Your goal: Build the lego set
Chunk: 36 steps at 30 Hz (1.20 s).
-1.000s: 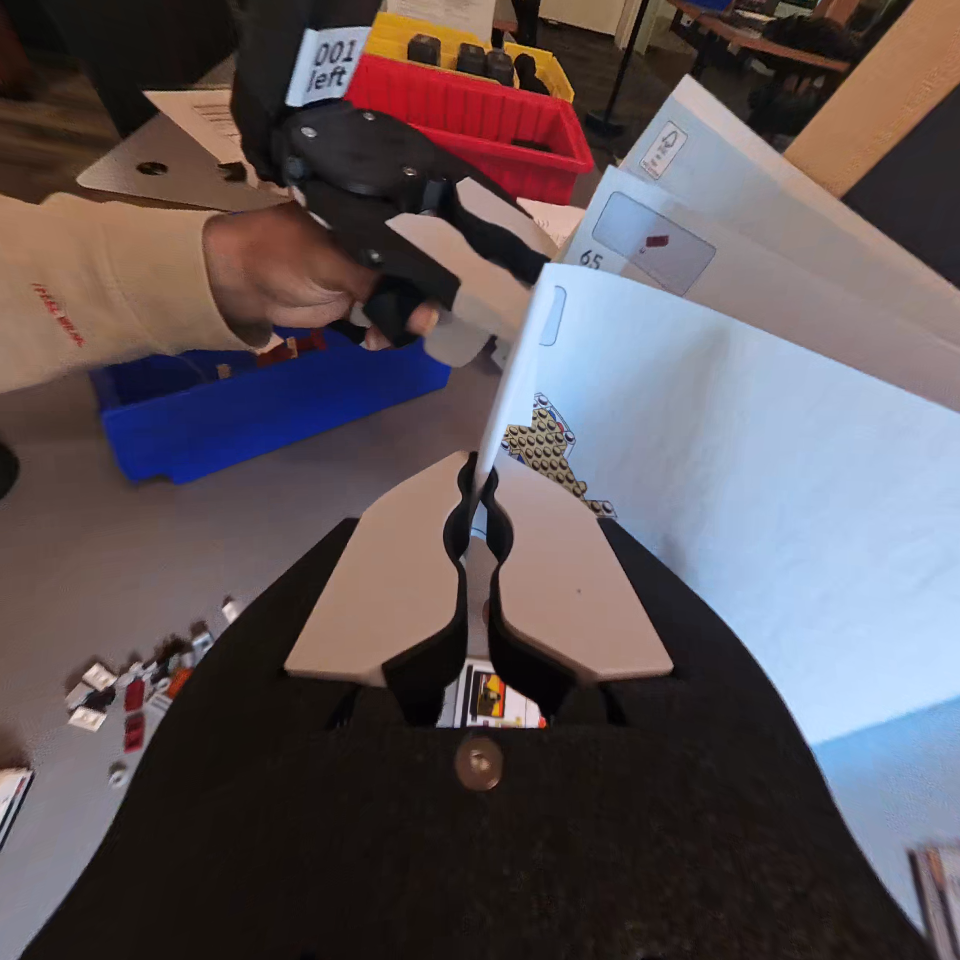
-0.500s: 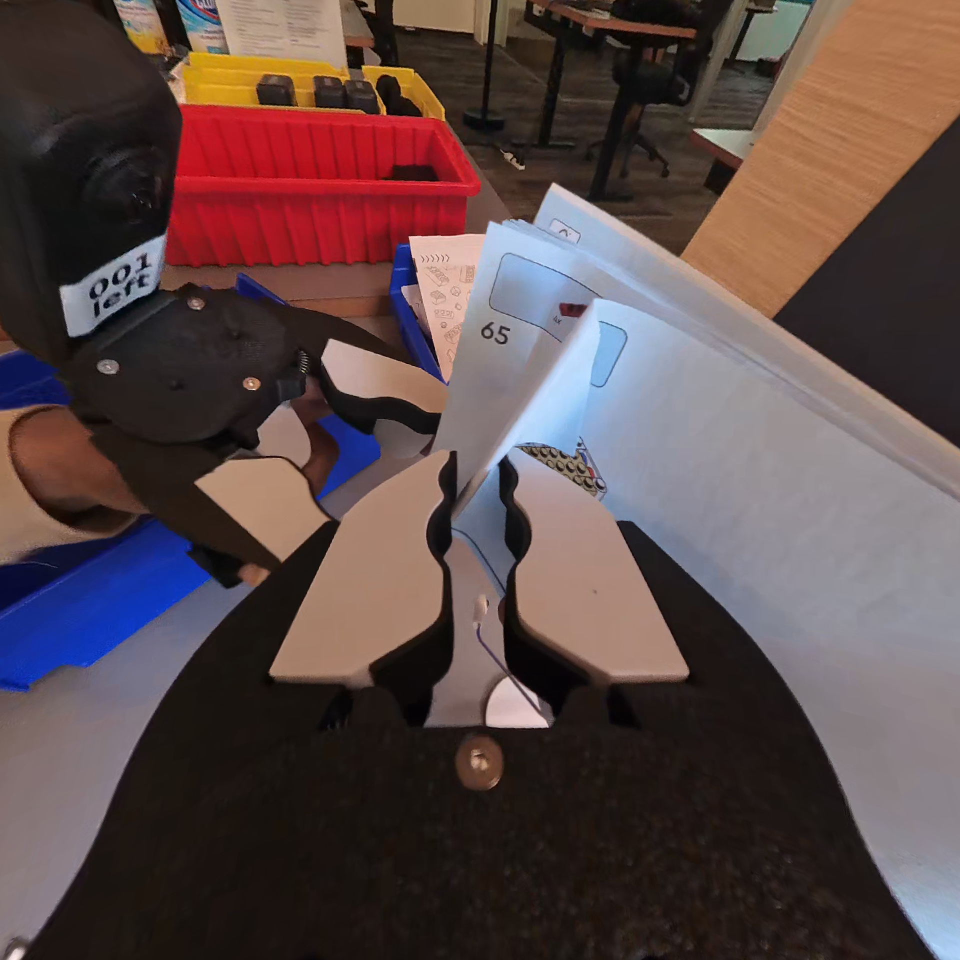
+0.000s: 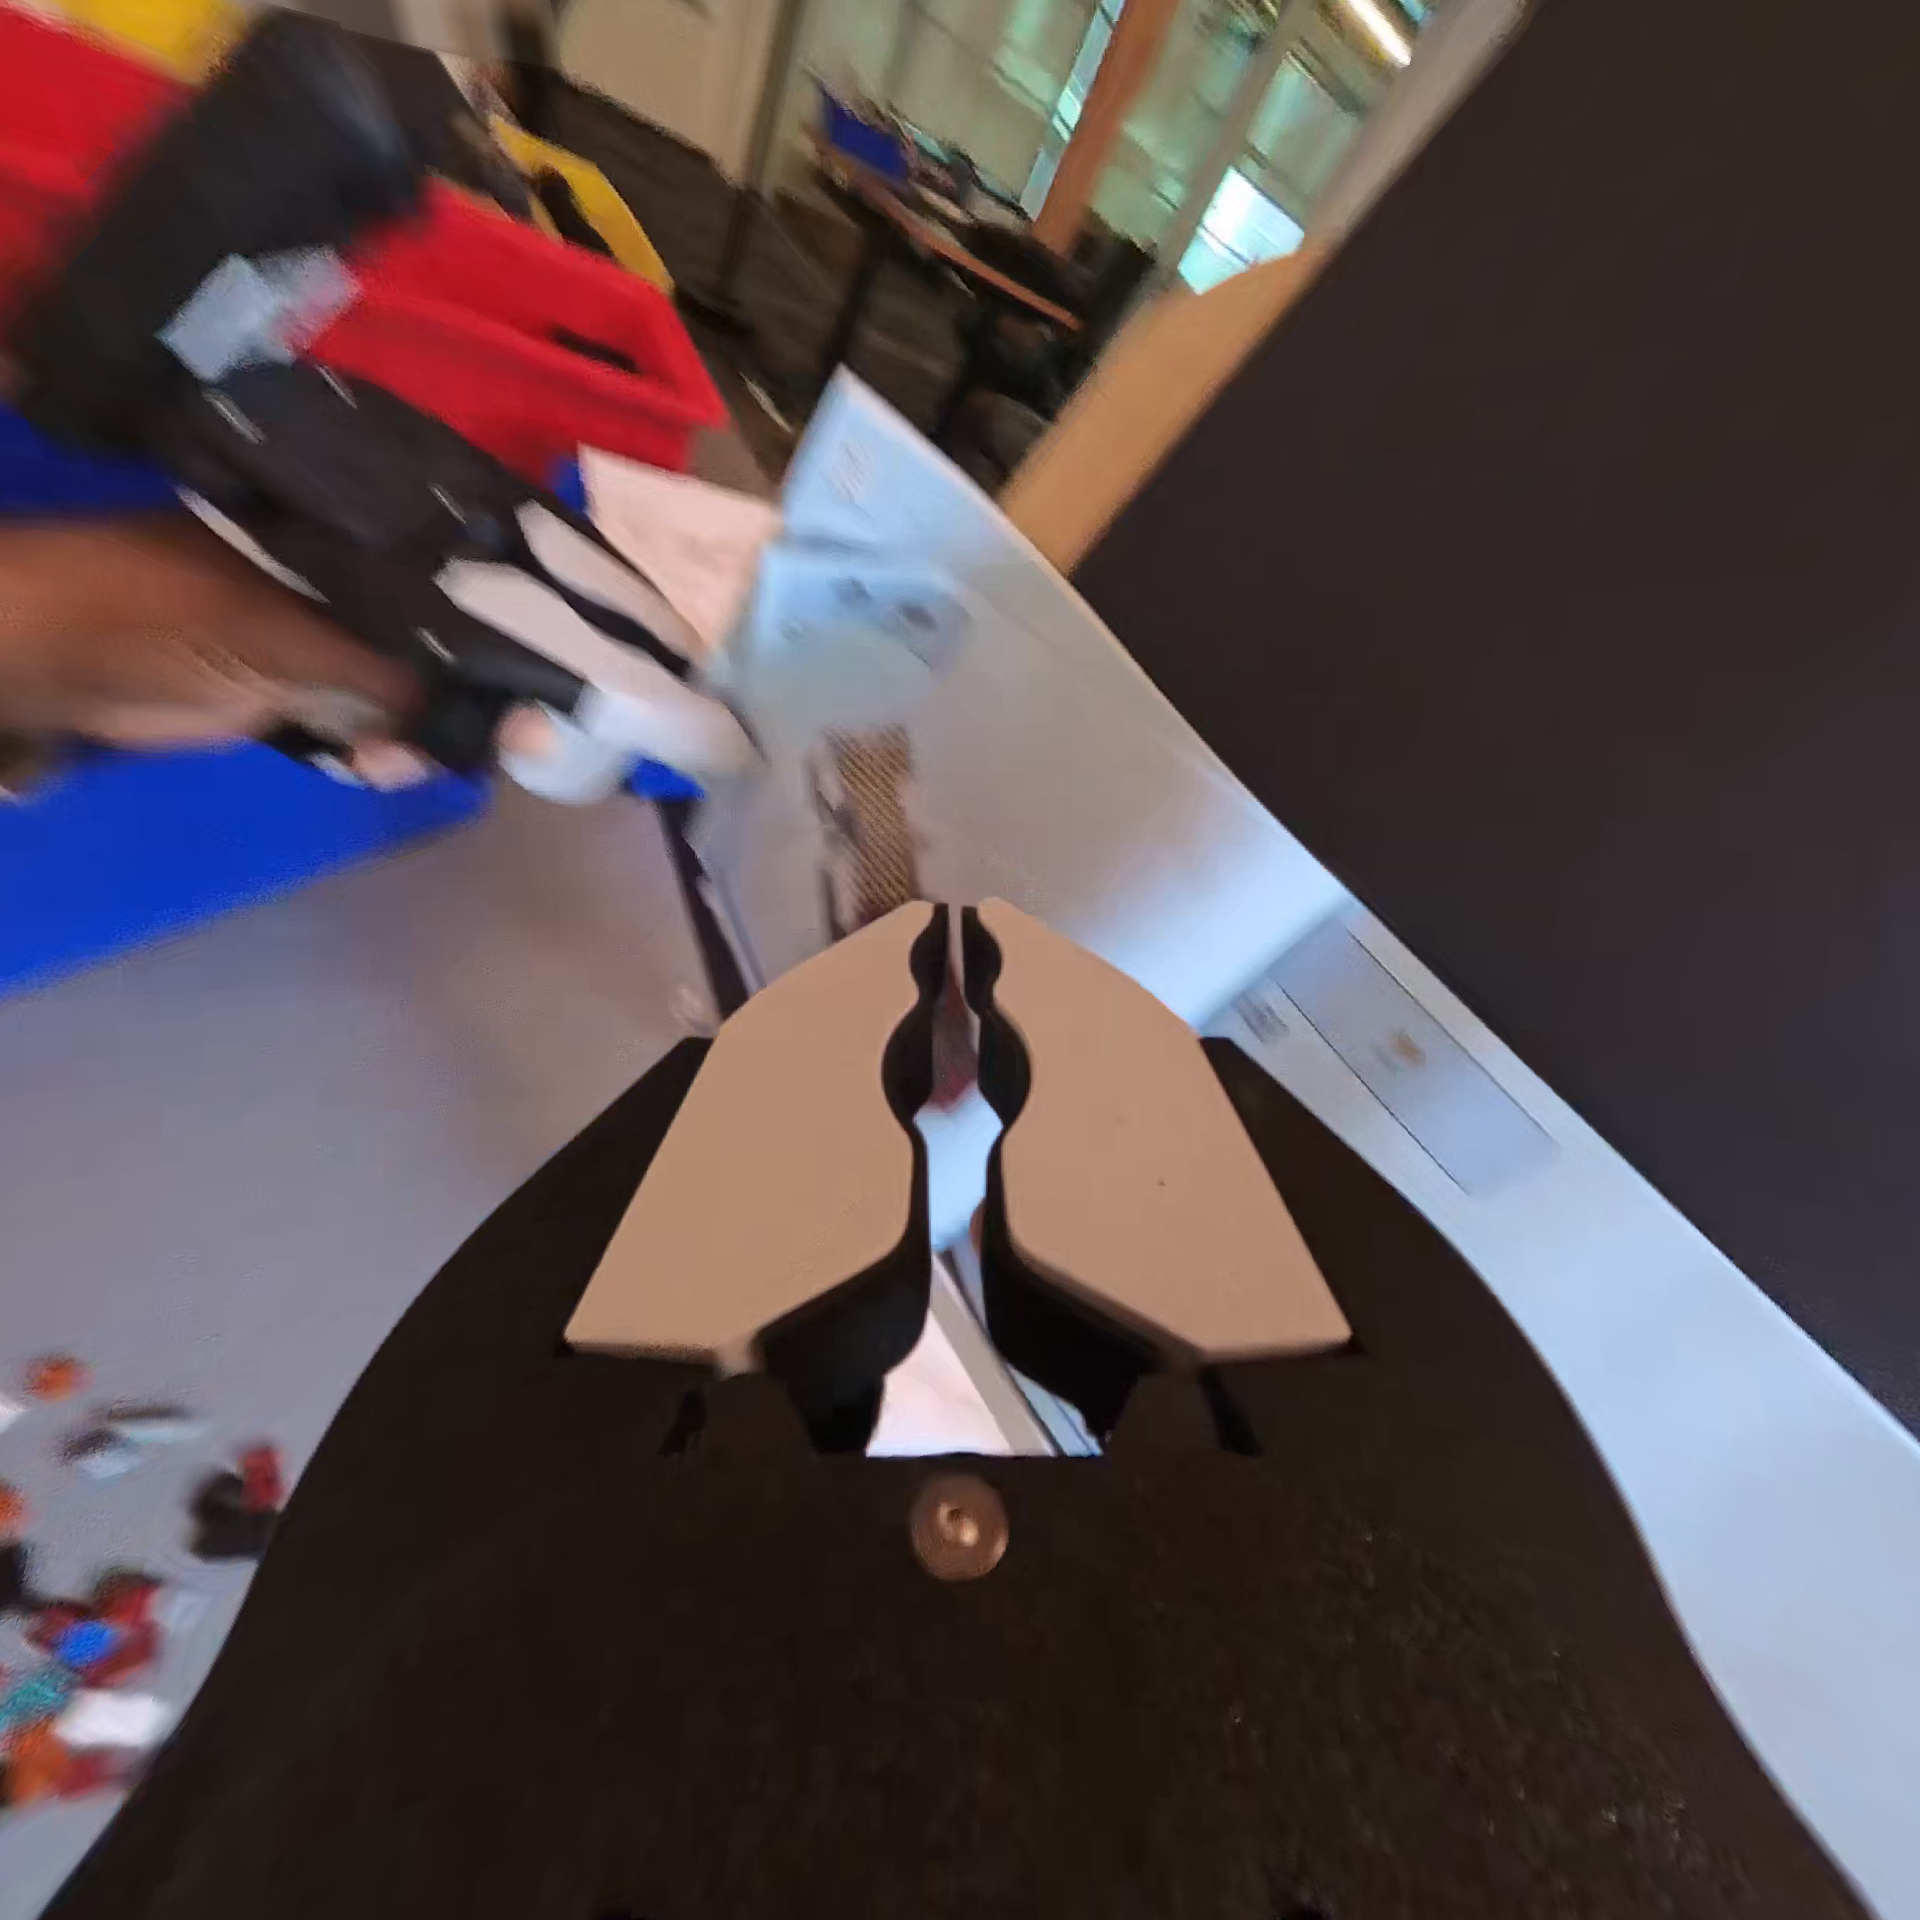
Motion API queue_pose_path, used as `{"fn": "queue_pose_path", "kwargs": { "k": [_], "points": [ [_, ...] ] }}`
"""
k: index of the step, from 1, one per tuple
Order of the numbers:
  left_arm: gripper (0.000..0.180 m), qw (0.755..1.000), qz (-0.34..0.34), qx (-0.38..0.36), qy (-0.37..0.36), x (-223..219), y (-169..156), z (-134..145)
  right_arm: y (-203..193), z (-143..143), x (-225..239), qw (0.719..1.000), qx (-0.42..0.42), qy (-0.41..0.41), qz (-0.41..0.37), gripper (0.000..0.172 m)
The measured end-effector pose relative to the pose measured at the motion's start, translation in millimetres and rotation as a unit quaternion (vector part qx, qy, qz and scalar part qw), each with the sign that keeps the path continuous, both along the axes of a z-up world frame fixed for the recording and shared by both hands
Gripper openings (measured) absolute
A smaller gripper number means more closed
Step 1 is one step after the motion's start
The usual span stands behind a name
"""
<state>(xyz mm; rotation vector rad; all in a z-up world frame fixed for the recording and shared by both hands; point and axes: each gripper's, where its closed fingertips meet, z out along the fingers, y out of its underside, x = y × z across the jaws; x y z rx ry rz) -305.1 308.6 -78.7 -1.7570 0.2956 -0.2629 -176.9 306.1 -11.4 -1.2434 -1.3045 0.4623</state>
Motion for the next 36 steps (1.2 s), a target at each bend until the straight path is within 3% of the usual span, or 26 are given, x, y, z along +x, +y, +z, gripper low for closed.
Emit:
{"fn": "queue_pose_path", "kwargs": {
  "k": [3,8,13,16,20,25,28,32,36],
  "points": [
    [0.005,1.000,0.009,-0.001,0.013,3,3,7,24,-27,27,0.993,0.055,-0.076,-0.065,0.000],
    [0.002,1.000,-0.009,-0.006,0.023,28,6,14,34,-55,30,0.976,0.129,-0.138,-0.112,0.003],
    [0.002,0.999,-0.027,-0.008,0.027,54,11,17,53,-64,48,0.965,0.134,-0.155,-0.165,0.010],
    [0.002,0.999,-0.035,0.003,0.032,66,14,23,68,-63,65,0.961,0.135,-0.145,-0.192,0.004],
    [0.002,0.999,-0.024,0.012,0.032,56,11,31,82,-60,88,0.959,0.134,-0.129,-0.215,0.002],
    [0.003,0.999,-0.028,-0.002,0.019,45,6,19,89,-58,110,0.953,0.130,-0.134,-0.239,0.004],
    [0.004,1.000,-0.026,-0.001,0.002,44,10,16,85,-58,110,0.951,0.122,-0.151,-0.241,0.004],
    [0.009,0.999,-0.033,-0.014,-0.034,40,12,16,53,-45,75,0.975,0.117,-0.120,-0.146,0.008],
    [0.009,0.998,-0.032,-0.025,-0.044,39,11,14,43,-51,45,0.976,0.125,-0.148,-0.104,0.005]
  ]
}}
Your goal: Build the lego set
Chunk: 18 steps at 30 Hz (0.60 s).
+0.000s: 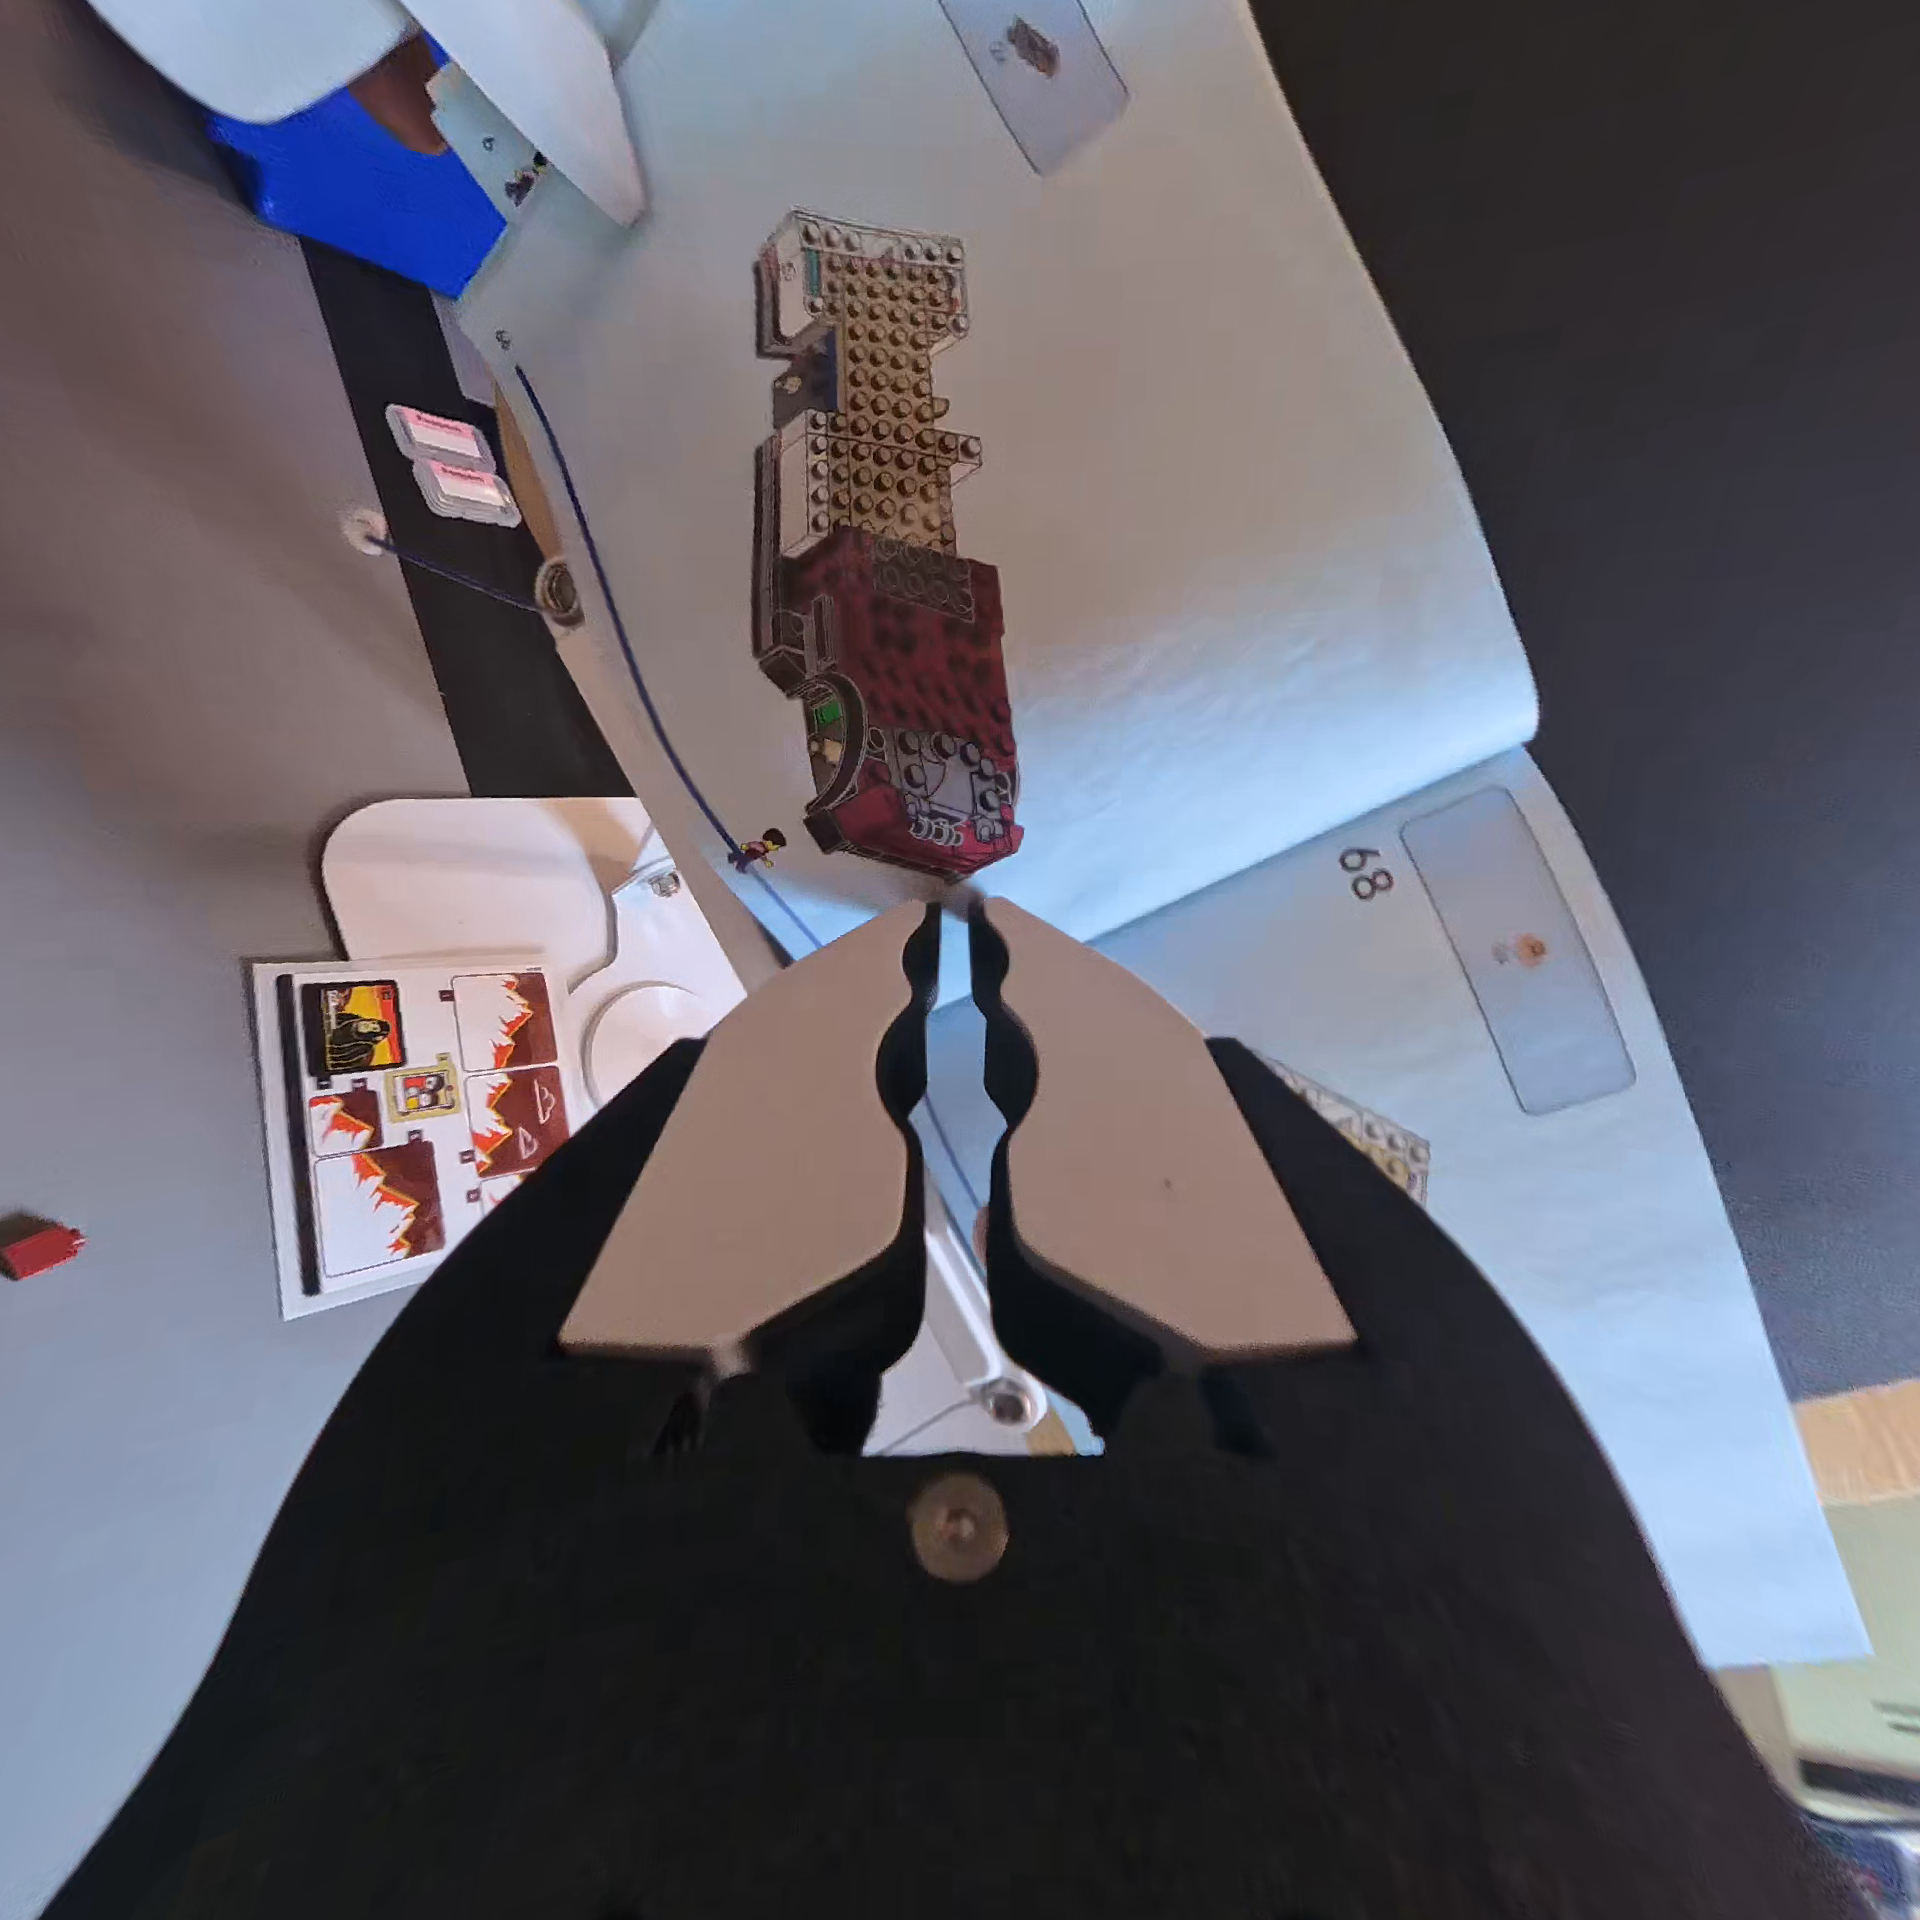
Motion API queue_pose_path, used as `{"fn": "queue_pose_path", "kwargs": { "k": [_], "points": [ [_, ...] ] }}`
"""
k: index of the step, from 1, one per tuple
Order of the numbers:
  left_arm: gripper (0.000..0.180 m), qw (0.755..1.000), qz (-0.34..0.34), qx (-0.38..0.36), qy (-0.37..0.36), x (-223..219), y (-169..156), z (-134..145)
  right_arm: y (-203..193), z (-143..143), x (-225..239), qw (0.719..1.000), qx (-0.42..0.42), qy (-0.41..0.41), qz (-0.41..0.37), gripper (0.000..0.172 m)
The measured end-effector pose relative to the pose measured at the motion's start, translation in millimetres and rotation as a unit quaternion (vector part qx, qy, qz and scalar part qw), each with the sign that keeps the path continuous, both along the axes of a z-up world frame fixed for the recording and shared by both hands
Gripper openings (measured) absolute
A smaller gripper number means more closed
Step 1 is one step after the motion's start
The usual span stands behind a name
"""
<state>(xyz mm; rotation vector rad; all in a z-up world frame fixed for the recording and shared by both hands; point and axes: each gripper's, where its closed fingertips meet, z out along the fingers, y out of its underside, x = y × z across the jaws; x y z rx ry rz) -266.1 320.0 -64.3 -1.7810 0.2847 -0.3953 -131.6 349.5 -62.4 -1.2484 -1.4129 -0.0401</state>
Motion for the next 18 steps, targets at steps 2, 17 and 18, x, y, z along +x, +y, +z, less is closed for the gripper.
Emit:
{"fn": "queue_pose_path", "kwargs": {
  "k": [2,17,18],
  "points": [
    [0.013,1.000,0.003,-0.008,-0.004,-3,0,-2,4,-2,-5,1.000,0.011,-0.010,-0.010,0.000],
    [0.045,0.951,0.046,-0.132,-0.277,33,-45,-63,10,-6,-14,0.996,-0.003,-0.041,-0.084,0.000],
    [0.048,0.939,0.046,-0.142,-0.309,39,-41,-71,10,-6,-15,0.995,-0.003,-0.042,-0.085,0.000]
  ]
}}
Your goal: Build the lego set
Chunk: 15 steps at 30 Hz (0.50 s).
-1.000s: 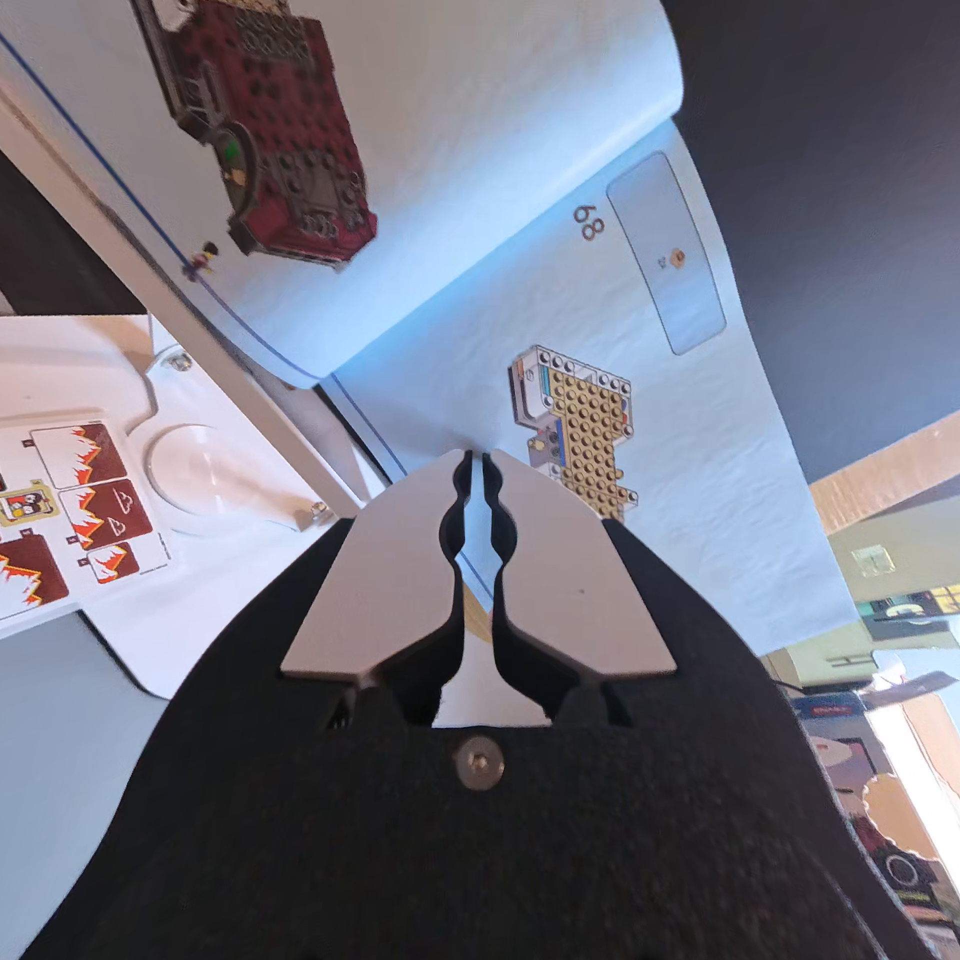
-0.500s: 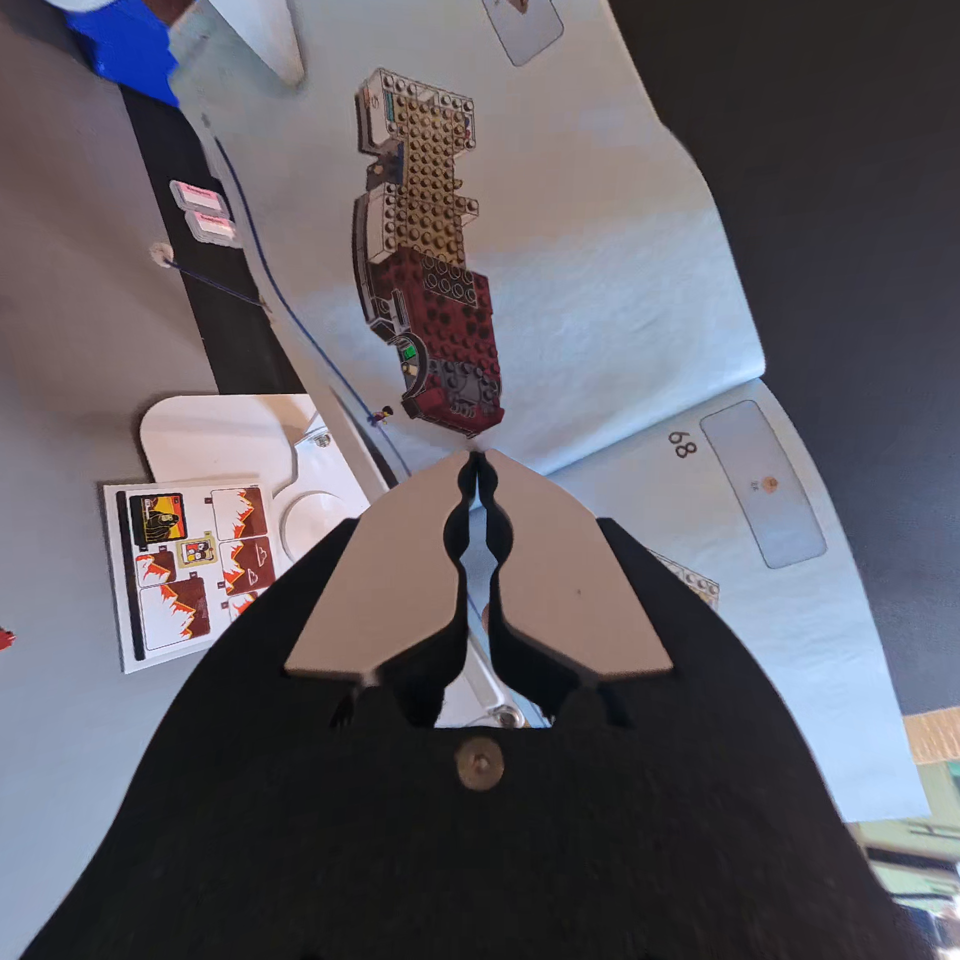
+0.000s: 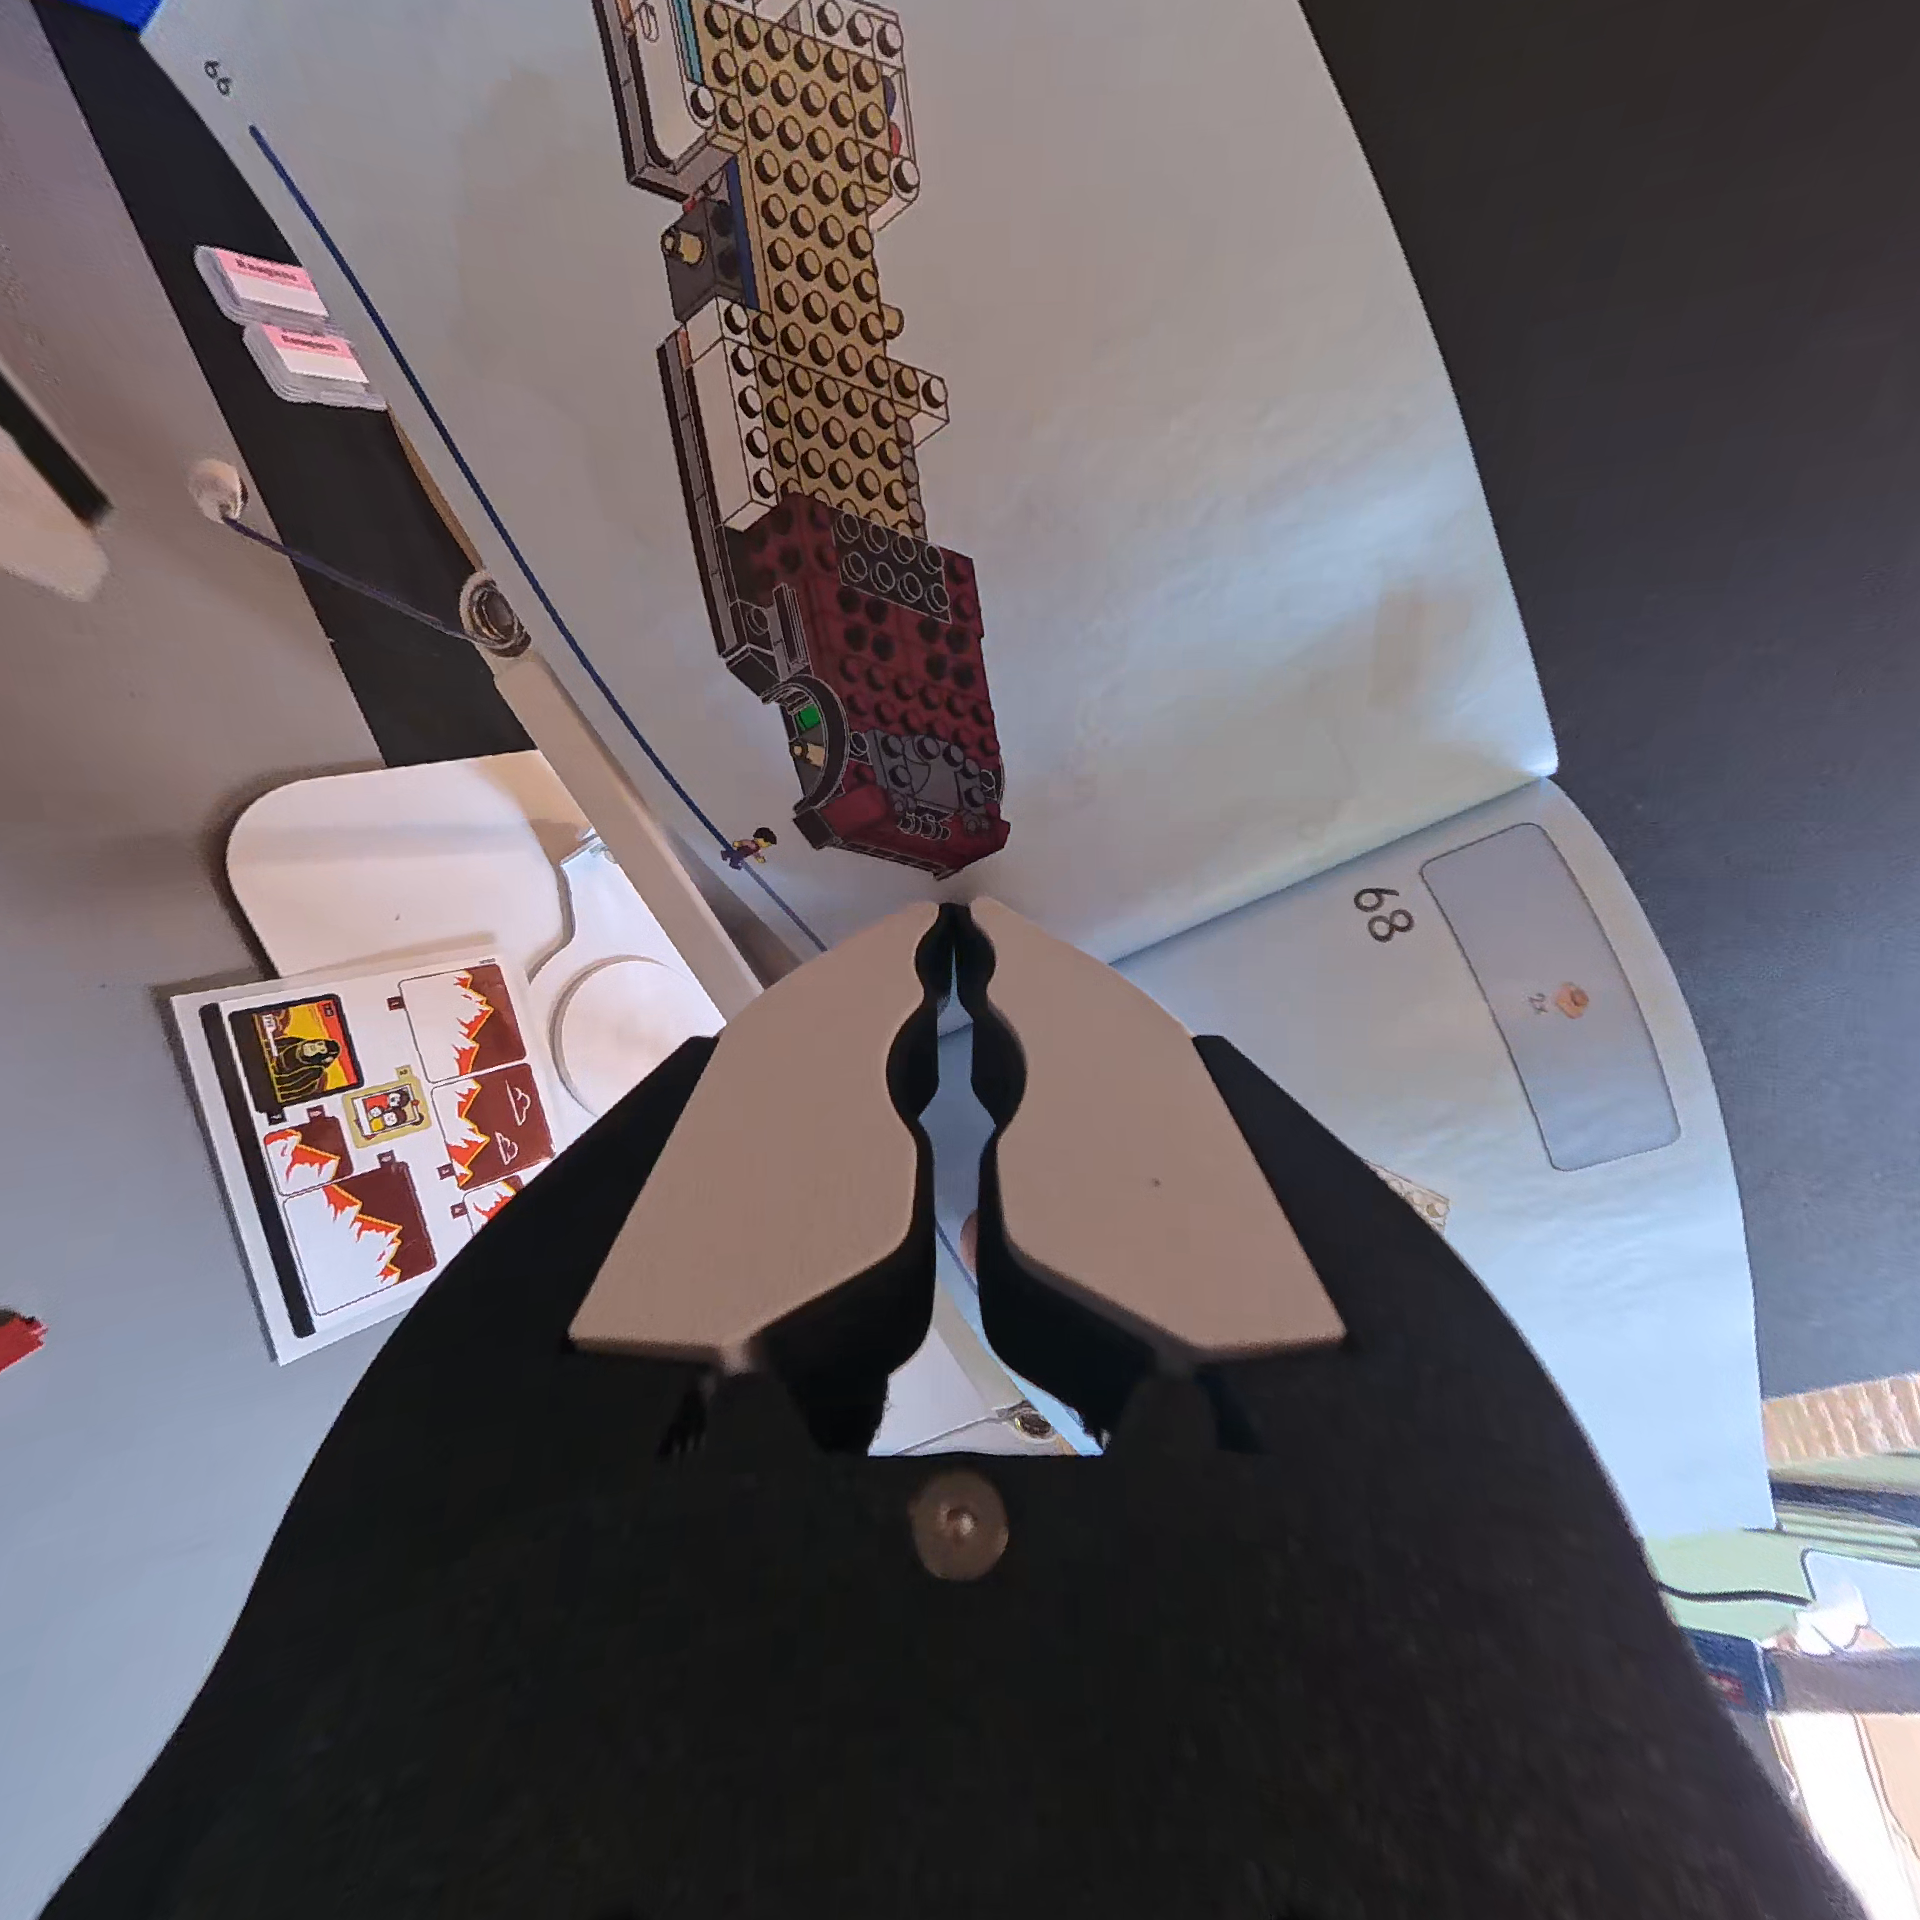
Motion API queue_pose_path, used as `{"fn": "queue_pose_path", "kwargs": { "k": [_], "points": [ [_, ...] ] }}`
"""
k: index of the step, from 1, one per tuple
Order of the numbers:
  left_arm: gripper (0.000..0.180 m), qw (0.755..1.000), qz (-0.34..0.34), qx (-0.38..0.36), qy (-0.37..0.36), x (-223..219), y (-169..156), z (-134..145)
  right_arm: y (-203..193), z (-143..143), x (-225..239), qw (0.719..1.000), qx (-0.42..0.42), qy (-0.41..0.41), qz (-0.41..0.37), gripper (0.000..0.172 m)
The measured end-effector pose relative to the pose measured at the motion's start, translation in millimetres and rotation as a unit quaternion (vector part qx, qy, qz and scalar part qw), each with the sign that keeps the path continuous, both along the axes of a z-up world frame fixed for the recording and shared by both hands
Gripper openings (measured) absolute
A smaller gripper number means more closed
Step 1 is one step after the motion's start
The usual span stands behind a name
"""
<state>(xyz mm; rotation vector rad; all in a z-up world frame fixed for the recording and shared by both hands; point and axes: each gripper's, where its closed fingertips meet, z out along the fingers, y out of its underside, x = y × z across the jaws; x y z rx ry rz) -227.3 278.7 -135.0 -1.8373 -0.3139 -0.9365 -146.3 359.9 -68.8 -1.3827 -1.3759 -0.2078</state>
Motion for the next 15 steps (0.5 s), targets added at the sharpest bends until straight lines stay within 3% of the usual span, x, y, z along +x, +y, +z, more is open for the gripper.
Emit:
{"fn": "queue_pose_path", "kwargs": {
  "k": [3,5,8,11,15],
  "points": [
    [0.057,0.991,0.007,-0.011,-0.133,18,12,-9,1,0,-1,1.000,-0.001,0.002,-0.001,0.000],
    [0.058,0.982,0.037,0.016,-0.182,16,22,-7,1,0,-1,1.000,-0.003,0.003,-0.001,0.000],
    [0.050,0.945,0.066,0.071,-0.313,3,30,5,0,0,0,1.000,-0.002,-0.001,-0.002,0.000],
    [0.017,0.936,0.084,0.095,-0.330,-8,33,2,0,0,0,1.000,0.001,-0.005,-0.002,0.000],
    [0.004,0.930,0.087,0.147,-0.325,-15,24,17,0,-1,-1,1.000,-0.004,-0.009,-0.008,0.000]
  ]
}}
